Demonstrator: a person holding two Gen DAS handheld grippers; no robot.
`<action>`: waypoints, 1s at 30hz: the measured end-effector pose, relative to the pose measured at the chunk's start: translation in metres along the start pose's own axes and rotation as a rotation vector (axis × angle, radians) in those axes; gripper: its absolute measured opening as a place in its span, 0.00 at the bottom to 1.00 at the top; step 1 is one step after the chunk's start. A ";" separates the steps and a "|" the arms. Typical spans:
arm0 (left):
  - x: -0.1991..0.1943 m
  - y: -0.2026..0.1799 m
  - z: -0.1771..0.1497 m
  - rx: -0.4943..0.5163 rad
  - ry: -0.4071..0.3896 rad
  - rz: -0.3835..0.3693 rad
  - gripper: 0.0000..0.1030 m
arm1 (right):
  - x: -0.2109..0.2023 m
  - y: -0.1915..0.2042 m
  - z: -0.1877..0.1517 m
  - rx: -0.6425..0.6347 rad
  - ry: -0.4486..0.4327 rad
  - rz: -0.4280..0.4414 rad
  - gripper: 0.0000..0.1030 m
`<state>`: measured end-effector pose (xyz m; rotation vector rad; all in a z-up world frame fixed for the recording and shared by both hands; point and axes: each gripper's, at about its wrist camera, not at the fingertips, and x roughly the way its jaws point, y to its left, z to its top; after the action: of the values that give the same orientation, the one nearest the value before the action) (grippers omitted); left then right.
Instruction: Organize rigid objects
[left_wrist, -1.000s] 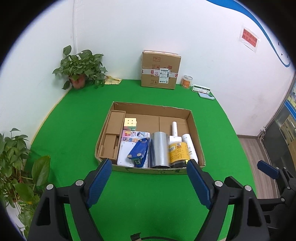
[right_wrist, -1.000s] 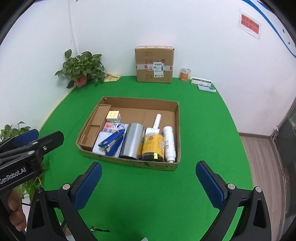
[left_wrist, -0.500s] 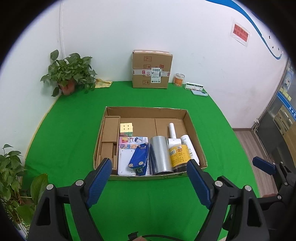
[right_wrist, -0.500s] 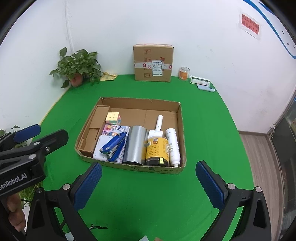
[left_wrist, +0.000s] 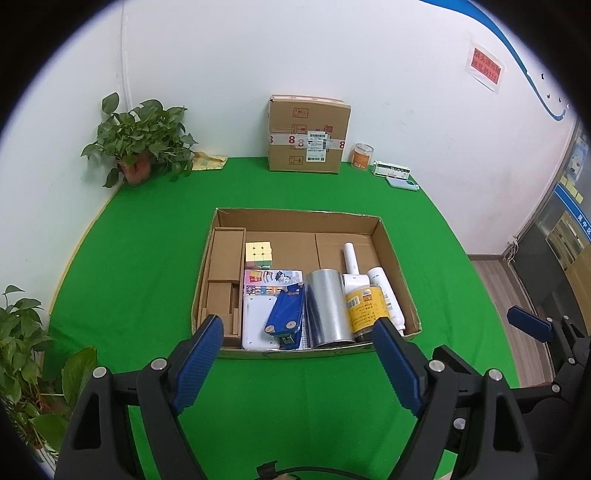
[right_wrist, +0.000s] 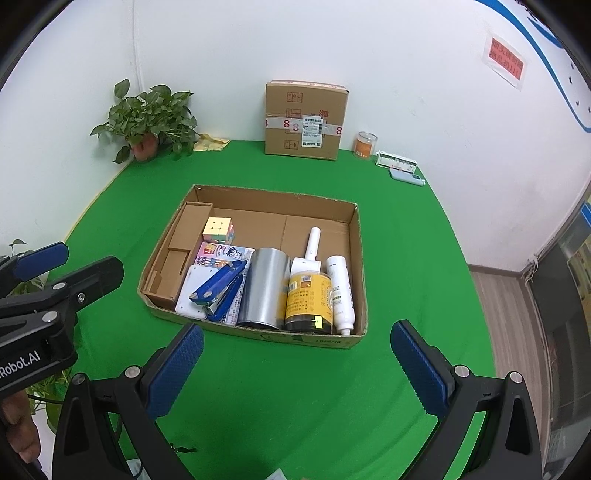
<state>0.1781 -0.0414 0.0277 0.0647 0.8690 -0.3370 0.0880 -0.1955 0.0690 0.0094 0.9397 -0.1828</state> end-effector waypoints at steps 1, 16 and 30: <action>0.000 0.001 0.000 -0.002 -0.001 0.000 0.80 | 0.000 0.001 0.001 -0.006 0.000 -0.003 0.99; 0.006 0.002 0.008 -0.019 0.006 0.018 0.80 | 0.008 -0.001 0.011 -0.015 -0.008 -0.007 0.99; 0.024 0.006 0.018 -0.018 0.033 0.019 0.80 | 0.029 0.004 0.026 -0.005 0.010 -0.002 0.99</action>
<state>0.2079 -0.0461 0.0206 0.0621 0.9031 -0.3115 0.1255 -0.1984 0.0608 0.0049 0.9499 -0.1827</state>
